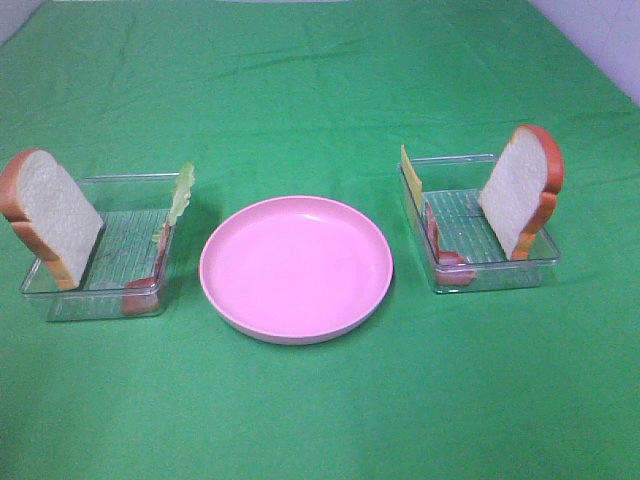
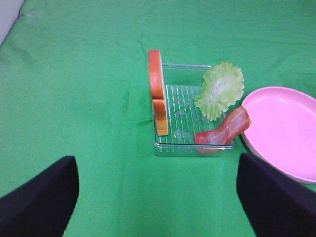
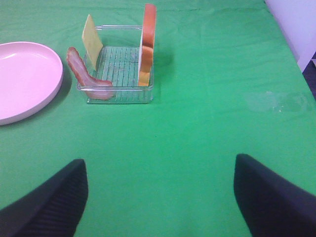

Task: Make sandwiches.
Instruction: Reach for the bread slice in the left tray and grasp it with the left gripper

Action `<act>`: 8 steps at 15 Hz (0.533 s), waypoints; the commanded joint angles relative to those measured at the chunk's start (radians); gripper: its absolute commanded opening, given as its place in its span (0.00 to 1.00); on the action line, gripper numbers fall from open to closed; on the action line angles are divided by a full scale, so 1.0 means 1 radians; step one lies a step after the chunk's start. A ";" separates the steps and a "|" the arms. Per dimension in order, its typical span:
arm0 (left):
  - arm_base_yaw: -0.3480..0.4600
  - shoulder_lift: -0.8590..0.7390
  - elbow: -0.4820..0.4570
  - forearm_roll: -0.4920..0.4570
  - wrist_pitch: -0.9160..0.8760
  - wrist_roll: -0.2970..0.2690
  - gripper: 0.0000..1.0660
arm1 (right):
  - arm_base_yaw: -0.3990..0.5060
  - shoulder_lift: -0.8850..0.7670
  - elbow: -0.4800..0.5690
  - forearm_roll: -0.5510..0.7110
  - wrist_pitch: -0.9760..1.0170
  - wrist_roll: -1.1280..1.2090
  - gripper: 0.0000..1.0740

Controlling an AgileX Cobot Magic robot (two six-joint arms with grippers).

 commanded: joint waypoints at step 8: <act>0.001 0.928 -0.526 0.022 0.202 0.032 0.76 | -0.006 -0.016 -0.001 -0.001 -0.008 -0.010 0.71</act>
